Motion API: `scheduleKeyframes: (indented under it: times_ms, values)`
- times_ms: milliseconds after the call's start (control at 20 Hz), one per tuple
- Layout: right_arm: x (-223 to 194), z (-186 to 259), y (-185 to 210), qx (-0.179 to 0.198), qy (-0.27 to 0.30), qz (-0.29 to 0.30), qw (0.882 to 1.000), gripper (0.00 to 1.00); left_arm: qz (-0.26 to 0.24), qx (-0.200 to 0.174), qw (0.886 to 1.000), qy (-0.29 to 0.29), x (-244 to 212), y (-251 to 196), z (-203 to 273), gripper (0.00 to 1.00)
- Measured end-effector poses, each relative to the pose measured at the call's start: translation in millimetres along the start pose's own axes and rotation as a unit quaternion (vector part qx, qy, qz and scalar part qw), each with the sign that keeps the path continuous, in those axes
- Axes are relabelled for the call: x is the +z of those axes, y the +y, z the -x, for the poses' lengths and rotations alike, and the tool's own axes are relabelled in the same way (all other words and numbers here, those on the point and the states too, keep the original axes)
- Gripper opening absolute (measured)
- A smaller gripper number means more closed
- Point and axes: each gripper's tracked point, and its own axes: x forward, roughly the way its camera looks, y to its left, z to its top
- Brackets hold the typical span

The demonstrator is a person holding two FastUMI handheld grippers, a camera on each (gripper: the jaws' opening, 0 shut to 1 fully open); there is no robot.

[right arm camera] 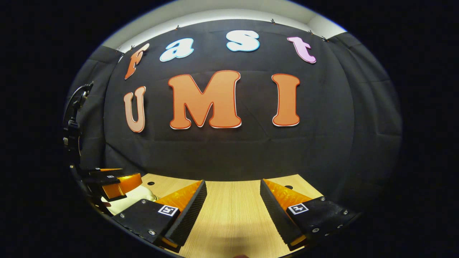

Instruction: First open the suitcase, pack the skin care products into it, and then close the suitcase.

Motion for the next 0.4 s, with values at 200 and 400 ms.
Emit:
scheduleKeyframes:
  times_ms: [200,400]
  values:
    - [5,4,4,0.019,-0.021,0.029,0.999,0.95,-0.010,0.015,0.998,-0.057,14,-4,17,0.98]
    - [-4,5,7,0.029,-0.019,0.046,0.998,0.95,-0.042,0.011,0.995,-0.090,20,-23,27,0.98]
